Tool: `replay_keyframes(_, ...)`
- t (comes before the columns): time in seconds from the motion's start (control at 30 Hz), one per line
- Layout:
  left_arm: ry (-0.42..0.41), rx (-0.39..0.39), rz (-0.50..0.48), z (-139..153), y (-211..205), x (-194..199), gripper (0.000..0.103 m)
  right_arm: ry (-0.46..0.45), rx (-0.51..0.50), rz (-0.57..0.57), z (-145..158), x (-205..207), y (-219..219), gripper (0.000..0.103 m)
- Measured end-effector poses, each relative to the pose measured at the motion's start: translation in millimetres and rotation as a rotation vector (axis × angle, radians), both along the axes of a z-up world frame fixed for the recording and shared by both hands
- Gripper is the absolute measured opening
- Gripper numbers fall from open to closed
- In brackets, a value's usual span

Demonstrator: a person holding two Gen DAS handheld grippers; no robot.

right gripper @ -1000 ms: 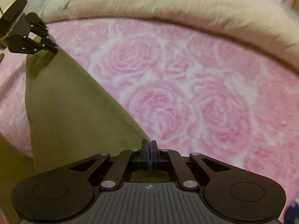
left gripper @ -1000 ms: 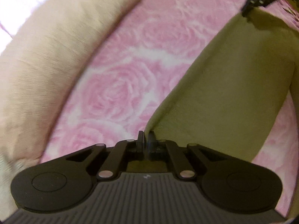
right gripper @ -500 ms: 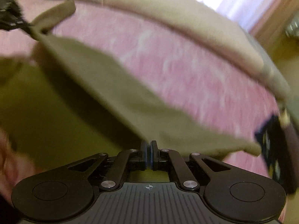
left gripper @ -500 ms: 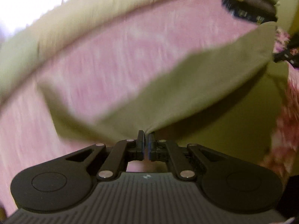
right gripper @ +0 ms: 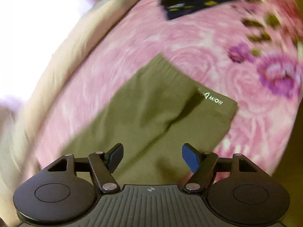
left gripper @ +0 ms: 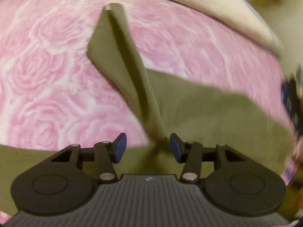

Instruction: Fold clothes

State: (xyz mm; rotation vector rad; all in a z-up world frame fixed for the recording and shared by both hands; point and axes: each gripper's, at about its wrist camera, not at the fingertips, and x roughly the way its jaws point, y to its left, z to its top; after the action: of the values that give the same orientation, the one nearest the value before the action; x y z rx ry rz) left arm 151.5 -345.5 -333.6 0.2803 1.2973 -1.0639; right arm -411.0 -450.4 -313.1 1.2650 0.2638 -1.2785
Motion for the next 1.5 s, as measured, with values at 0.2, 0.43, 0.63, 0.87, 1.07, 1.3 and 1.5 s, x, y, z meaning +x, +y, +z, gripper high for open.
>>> replay_keyframes(0.2, 0.038, -0.013, 0.084, -19, -30, 15, 0.038, -0.114, -0.013, -0.157, -17, -29, -24, 0.072)
replay_keyframes(0.43, -0.026, -0.058, 0.05, -16, -37, 13, 0.0, -0.196, 0.014, -0.237, -38, -57, -37, 0.021)
replay_keyframes(0.63, -0.189, -0.163, 0.047, 30, 8, 2, 0.0, -0.143, -0.075, -0.153, -7, -69, -38, 0.007)
replay_keyframes(0.87, -0.3, -0.077, 0.044, 32, 76, -36, 0.0, -0.08, 0.013, -0.06, -7, -82, -31, 0.007)
replay_keyframes(1.07, -0.365, -0.042, 0.041, 20, 101, -61, 0.0, -0.064, 0.022, -0.021, -14, -89, -23, 0.007)
replay_keyframes(1.3, -0.368, -0.013, 0.041, 9, 110, -68, 0.0, -0.036, 0.038, 0.0, -19, -97, -18, 0.007)
replay_keyframes(1.5, -0.384, 0.055, 0.022, -12, 106, -75, 0.003, 0.054, 0.06, 0.021, -30, -86, -13, 0.007)
